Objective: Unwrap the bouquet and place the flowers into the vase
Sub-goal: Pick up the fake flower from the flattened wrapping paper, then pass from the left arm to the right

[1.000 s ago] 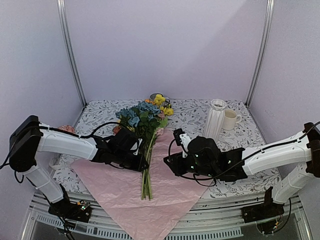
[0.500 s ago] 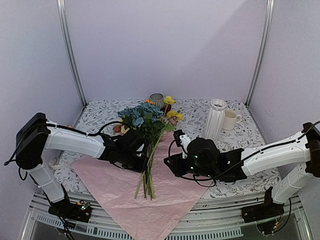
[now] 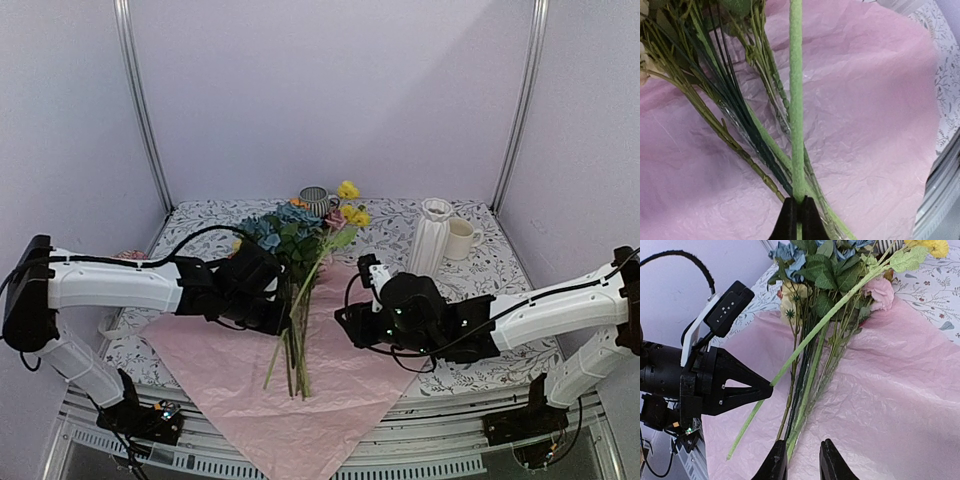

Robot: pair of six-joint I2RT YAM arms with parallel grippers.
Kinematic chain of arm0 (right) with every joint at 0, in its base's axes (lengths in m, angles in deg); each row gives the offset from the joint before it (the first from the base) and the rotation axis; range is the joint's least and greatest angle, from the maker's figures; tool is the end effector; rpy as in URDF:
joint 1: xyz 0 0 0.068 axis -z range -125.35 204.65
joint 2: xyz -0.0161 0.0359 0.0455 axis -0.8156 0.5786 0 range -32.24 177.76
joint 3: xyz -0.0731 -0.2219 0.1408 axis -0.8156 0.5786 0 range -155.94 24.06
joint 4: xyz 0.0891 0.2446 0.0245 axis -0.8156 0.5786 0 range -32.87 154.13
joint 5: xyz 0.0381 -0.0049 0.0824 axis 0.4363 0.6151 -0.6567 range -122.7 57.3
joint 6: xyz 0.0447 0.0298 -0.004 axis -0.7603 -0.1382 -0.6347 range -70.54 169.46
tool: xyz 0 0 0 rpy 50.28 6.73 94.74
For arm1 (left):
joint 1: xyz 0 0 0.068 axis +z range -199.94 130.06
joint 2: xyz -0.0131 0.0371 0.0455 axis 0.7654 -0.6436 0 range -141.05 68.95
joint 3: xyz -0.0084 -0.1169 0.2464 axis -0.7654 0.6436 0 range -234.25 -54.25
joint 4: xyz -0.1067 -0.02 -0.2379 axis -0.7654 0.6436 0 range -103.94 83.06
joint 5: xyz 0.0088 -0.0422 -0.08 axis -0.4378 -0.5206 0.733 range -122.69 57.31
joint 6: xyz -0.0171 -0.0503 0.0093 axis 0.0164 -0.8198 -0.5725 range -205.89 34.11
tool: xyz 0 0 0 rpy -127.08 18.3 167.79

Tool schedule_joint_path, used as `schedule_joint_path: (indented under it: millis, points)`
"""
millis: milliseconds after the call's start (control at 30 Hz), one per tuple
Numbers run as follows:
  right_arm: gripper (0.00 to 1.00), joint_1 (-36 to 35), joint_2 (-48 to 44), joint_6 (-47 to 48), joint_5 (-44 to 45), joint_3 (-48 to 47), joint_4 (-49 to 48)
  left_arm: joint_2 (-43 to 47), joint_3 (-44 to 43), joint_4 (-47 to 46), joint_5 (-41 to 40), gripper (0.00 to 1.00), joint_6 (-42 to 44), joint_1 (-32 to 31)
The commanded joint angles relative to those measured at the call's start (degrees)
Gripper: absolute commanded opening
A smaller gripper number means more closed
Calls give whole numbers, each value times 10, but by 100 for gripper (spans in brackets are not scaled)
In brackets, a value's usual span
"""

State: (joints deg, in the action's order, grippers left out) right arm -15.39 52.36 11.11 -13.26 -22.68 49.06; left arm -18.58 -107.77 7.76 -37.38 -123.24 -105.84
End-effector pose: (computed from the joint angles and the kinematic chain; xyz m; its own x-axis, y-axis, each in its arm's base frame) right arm 0.1199 0.2955 0.2199 -0.6218 0.0021 -0.7831 -0.5125 0.7551 0.4089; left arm 0.1744 -0.2525 0.1995 -0.8532 0.1819 -0.4888 0.3547 0.8895 -0.2881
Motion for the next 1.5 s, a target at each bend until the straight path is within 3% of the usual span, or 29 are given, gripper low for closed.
schedule_joint_path:
  millis: [0, 367, 500, 633, 1033, 1300, 1467]
  points:
    - [25, 4, -40, -16, 48, 6, -4, 38, -10, -4, -7, 0, -1, -10]
    - [28, 6, -31, -33, 80, -1, -47, 81, 51, -108, 17, 0, 21, -10]
    - [28, 22, -16, -30, 18, -5, -59, 77, 69, -149, 51, 0, 33, -10]
    - [28, 41, 5, -33, -36, -10, -64, 39, 72, -166, 82, 0, 41, -9]
    - [30, 80, -2, -101, -51, 37, -68, -94, 56, -216, 174, 0, 26, 25]
    - [36, 95, -25, -137, -35, 64, -70, -55, 68, -237, 175, 0, 52, 24]
    - [36, 111, -65, -151, -36, 101, -134, -12, 90, -249, 165, 0, 46, 23]
